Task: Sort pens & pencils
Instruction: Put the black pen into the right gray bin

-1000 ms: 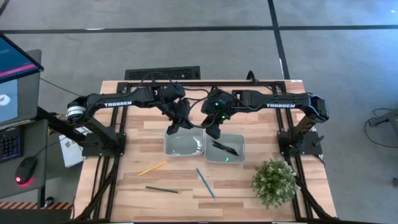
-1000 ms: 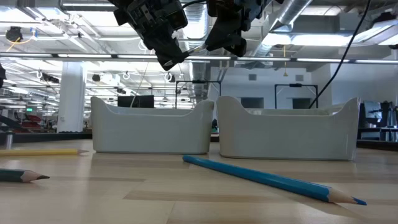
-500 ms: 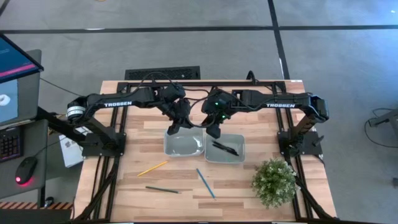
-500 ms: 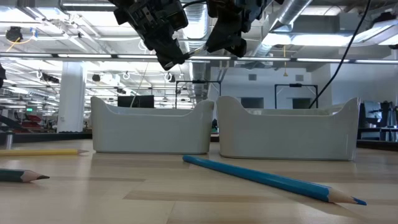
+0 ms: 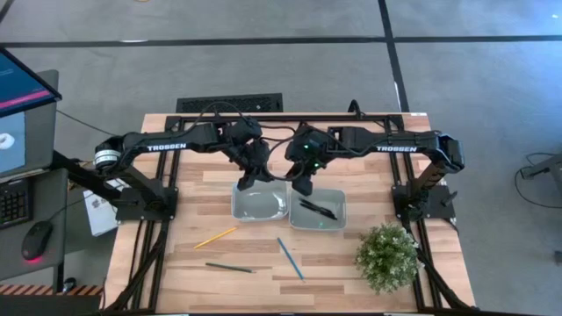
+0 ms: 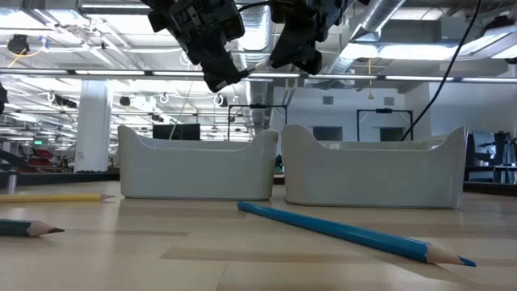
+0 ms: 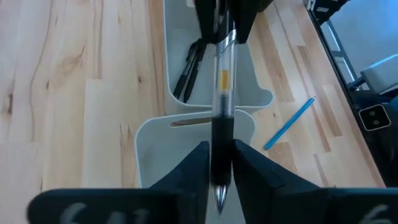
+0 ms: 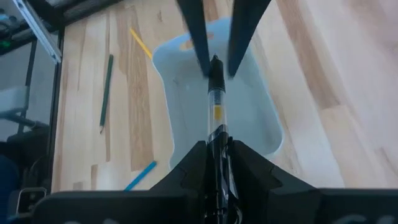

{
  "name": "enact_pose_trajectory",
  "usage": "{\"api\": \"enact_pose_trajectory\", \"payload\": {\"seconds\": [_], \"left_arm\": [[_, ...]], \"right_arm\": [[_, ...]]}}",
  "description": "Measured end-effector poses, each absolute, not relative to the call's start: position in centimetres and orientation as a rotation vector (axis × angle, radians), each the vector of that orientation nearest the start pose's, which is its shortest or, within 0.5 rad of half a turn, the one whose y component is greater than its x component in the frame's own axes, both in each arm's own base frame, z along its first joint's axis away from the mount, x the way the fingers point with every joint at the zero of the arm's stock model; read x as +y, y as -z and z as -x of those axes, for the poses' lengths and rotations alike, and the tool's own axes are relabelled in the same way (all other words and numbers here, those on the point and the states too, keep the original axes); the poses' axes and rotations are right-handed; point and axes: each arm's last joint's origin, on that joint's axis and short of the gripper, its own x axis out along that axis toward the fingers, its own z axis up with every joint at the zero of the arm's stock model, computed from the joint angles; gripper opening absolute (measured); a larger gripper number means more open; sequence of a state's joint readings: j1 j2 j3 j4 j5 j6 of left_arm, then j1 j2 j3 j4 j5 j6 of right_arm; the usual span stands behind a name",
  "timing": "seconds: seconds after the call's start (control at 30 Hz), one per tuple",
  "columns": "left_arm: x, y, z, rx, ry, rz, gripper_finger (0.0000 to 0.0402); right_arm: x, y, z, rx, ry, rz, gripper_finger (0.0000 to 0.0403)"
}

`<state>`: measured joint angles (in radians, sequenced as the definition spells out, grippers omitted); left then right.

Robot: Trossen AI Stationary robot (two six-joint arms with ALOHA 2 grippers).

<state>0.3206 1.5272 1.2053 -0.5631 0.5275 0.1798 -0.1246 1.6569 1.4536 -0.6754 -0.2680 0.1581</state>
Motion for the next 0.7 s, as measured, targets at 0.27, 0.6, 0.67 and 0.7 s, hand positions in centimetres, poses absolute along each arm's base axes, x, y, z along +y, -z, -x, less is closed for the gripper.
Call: {"api": "enact_pose_trajectory", "payload": {"seconds": [0.27,0.6,0.67,0.7], "left_arm": [[8.7,-27.3,-30.5,0.806,0.263,0.167,0.0148],[9.4,-26.9,-29.5,0.894,0.214,0.16,0.0169],[9.4,-26.9,-29.4,0.898,0.212,0.164,0.017],[9.5,-26.8,-29.4,0.903,0.211,0.166,0.017]], "right_arm": [[-3.6,-30.0,-35.1,0.914,-0.066,-0.329,0.0077],[-0.8,-28.7,-34.4,1.025,-0.043,-0.325,0.0077],[0.1,-28.4,-34.3,1.044,-0.018,-0.318,0.0077],[0.5,-28.2,-34.1,1.052,-0.001,-0.311,0.0077]]}}
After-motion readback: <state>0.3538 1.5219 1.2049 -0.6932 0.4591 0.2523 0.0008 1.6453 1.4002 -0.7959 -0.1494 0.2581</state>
